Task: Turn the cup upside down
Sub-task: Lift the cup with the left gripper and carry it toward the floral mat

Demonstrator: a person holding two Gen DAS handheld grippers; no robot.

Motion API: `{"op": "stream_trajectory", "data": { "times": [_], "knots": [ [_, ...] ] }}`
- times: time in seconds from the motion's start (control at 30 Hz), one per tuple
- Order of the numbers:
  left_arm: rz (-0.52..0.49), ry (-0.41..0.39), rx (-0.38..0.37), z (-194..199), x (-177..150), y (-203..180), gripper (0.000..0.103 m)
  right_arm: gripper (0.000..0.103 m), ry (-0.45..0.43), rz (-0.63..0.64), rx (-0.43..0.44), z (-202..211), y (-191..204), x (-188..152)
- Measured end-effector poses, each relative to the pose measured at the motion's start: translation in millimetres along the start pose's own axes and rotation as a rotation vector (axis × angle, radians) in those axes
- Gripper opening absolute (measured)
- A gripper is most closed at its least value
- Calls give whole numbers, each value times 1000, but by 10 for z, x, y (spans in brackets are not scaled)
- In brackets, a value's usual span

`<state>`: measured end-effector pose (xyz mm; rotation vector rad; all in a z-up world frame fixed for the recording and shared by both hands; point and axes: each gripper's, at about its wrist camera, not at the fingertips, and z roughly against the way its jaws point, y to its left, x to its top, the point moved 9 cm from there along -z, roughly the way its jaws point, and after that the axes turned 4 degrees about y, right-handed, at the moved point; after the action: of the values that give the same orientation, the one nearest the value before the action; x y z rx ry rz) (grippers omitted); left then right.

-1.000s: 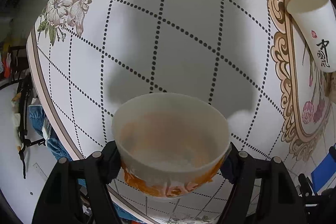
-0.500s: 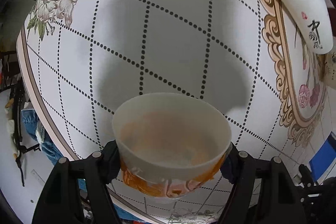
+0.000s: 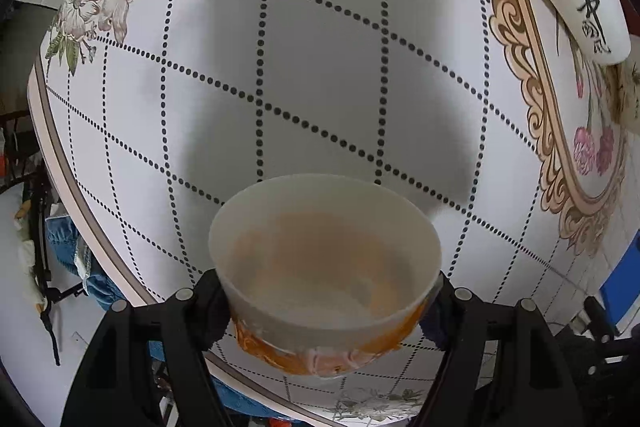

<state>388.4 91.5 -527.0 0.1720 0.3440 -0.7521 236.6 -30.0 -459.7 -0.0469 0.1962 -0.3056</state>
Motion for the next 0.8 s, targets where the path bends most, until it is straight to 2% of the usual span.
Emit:
{"op": "stream_trajectory", "data": {
  "times": [0.17,0.27,0.53,0.8],
  "knots": [
    [45,-29,20,21,-85,72,70,103,0,-5,3,52,-56,-85],
    [107,-46,12,65,-158,171,70,103,2,-4,9,49,-190,-114],
    [305,-44,-186,177,-459,12,70,103,-11,-17,17,121,-714,-322],
    [430,-37,-357,116,-840,-623,70,103,-35,11,34,179,-1294,-535]
  ]
}}
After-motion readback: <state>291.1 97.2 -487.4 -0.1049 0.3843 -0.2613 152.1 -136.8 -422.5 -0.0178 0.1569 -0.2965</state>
